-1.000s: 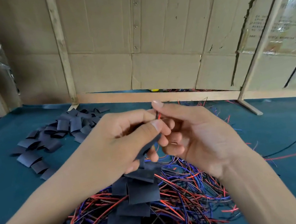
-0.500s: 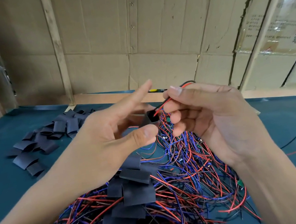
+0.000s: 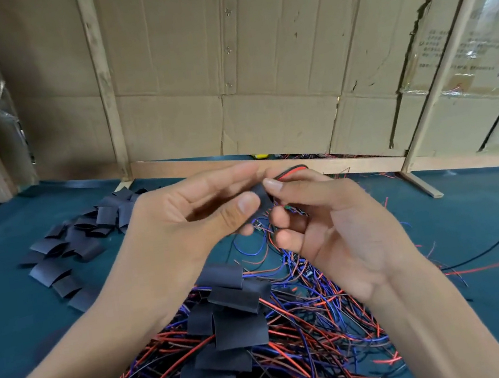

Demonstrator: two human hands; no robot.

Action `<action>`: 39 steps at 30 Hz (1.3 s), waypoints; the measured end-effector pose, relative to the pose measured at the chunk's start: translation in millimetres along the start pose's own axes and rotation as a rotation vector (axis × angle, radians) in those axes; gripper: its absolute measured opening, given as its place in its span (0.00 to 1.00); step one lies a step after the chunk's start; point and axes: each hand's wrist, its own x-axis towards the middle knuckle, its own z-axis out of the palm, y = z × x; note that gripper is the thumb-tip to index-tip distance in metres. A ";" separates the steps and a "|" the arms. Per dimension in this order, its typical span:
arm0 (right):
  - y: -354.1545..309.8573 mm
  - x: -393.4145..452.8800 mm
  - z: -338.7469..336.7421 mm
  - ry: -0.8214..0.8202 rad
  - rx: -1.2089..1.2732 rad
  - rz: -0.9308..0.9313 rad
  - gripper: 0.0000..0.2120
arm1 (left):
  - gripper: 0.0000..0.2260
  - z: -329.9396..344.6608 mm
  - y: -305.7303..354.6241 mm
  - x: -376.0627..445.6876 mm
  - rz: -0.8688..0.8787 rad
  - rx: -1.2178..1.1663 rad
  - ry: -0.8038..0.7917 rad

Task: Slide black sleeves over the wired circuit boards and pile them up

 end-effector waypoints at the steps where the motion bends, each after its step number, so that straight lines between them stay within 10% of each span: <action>1: 0.5 0.5 0.6 -0.002 0.021 -0.006 0.06 | 0.18 -1.7 -0.5 0.6 -0.050 -0.083 -0.003; 12: 4.2 -1.2 1.5 -0.096 -0.030 -0.045 0.12 | 0.19 -12.1 5.3 3.4 -0.489 -0.398 -0.009; 20: 2.8 16.8 -21.0 0.152 0.487 0.110 0.11 | 0.11 -15.6 6.6 5.7 -0.458 -0.330 0.115; 35: 0.0 12.6 -21.2 0.133 -0.100 -0.390 0.06 | 0.17 -11.8 -0.6 4.6 -0.293 -0.199 0.105; 39: -2.2 10.2 -19.5 0.101 -0.135 -0.455 0.05 | 0.19 -17.4 -1.5 4.0 -0.225 0.150 0.040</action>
